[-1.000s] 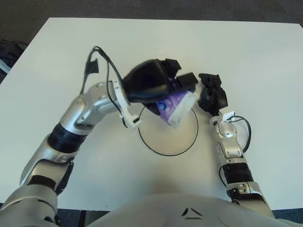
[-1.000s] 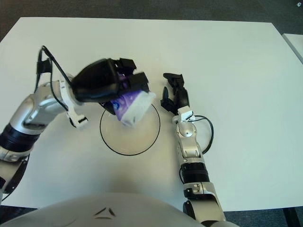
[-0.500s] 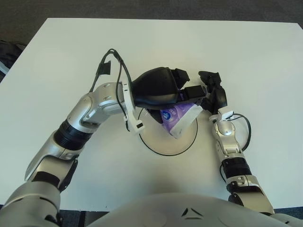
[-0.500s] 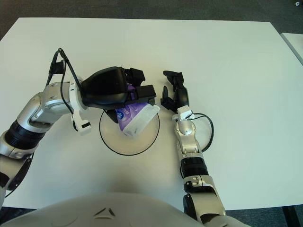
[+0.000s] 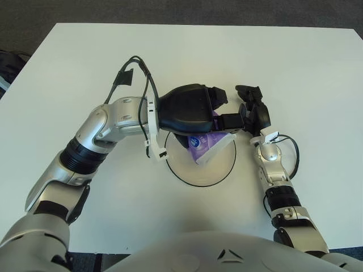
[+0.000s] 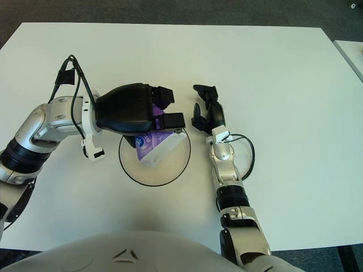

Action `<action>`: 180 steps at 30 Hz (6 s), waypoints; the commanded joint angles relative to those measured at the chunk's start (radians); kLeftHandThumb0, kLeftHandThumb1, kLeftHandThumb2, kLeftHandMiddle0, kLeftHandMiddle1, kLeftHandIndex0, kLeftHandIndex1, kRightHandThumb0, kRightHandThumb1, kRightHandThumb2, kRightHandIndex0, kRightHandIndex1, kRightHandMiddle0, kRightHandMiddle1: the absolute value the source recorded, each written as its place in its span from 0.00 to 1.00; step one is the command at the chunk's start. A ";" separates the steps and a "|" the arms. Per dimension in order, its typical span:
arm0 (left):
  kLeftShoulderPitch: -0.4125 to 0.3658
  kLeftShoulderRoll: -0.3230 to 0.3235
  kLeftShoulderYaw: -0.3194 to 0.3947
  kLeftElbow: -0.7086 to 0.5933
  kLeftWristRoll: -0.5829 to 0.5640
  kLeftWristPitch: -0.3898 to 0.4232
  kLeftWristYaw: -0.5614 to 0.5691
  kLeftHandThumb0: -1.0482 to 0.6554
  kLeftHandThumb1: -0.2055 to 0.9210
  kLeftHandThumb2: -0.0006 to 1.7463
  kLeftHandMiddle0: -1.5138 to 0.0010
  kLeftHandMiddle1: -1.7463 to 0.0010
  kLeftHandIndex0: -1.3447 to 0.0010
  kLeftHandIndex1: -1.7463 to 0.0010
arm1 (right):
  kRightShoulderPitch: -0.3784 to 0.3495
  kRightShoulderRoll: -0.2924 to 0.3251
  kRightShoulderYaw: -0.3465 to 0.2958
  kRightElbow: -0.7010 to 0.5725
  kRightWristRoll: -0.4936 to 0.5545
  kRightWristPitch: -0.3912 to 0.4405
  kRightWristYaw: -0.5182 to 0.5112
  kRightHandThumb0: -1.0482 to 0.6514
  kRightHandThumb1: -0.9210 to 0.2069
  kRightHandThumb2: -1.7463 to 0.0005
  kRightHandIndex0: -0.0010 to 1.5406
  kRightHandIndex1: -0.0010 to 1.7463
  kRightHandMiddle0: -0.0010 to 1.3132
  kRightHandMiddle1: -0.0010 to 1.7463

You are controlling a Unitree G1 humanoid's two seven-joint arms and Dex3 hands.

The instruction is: Put the tissue paper into the plate.

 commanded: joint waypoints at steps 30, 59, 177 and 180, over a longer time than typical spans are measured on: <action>0.114 0.002 0.046 -0.018 0.180 0.052 0.032 0.00 1.00 0.41 1.00 0.98 1.00 0.97 | 0.132 -0.047 0.103 0.193 -0.192 0.008 -0.097 0.26 0.00 0.47 0.07 0.62 0.00 0.71; 0.068 0.017 0.058 0.116 0.128 -0.076 0.116 0.00 1.00 0.37 1.00 1.00 1.00 1.00 | 0.114 -0.063 -0.015 0.090 0.128 0.093 0.200 0.08 0.00 0.44 0.06 0.07 0.00 0.18; 0.624 -0.513 0.424 0.662 -0.516 0.369 0.582 0.16 1.00 0.60 0.89 0.99 1.00 0.70 | 0.214 0.012 0.021 -0.132 0.016 0.300 0.009 0.27 0.00 0.47 0.16 0.29 0.00 0.61; 0.629 -0.509 0.419 0.658 -0.508 0.376 0.580 0.15 1.00 0.60 0.89 0.99 1.00 0.70 | 0.214 0.012 0.022 -0.131 0.015 0.300 0.009 0.27 0.00 0.47 0.16 0.29 0.00 0.61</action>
